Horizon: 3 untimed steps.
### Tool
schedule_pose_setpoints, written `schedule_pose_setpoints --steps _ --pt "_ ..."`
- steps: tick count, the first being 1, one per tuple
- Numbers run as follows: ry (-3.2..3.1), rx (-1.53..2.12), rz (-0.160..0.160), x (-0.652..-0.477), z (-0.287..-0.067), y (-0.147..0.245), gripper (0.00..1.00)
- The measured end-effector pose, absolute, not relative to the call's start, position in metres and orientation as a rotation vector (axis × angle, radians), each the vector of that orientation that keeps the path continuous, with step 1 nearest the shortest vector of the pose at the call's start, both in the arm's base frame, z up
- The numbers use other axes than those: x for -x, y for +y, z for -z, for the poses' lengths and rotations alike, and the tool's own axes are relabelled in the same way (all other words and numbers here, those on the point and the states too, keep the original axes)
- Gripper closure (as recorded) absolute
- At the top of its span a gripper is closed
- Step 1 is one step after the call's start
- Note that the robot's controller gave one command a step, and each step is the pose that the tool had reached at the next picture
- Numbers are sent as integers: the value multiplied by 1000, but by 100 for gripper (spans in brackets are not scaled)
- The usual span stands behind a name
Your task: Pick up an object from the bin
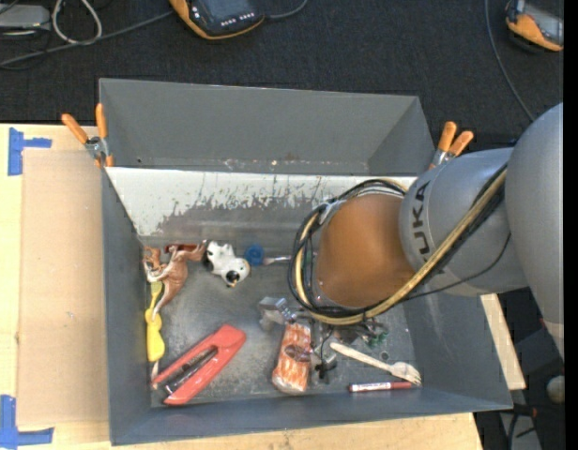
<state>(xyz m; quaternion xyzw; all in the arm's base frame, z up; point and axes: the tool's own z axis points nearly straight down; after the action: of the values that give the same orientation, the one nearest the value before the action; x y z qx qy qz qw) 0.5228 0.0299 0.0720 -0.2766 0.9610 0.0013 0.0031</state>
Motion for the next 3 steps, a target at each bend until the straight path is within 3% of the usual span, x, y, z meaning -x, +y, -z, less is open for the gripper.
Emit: schedule_pose_setpoints --steps 1,2,3 --pt "3021 834 -3 -525 -73 18 100" --pt "3020 836 -3 -525 -73 18 100" --pt "3022 856 -6 -518 -132 23 100"
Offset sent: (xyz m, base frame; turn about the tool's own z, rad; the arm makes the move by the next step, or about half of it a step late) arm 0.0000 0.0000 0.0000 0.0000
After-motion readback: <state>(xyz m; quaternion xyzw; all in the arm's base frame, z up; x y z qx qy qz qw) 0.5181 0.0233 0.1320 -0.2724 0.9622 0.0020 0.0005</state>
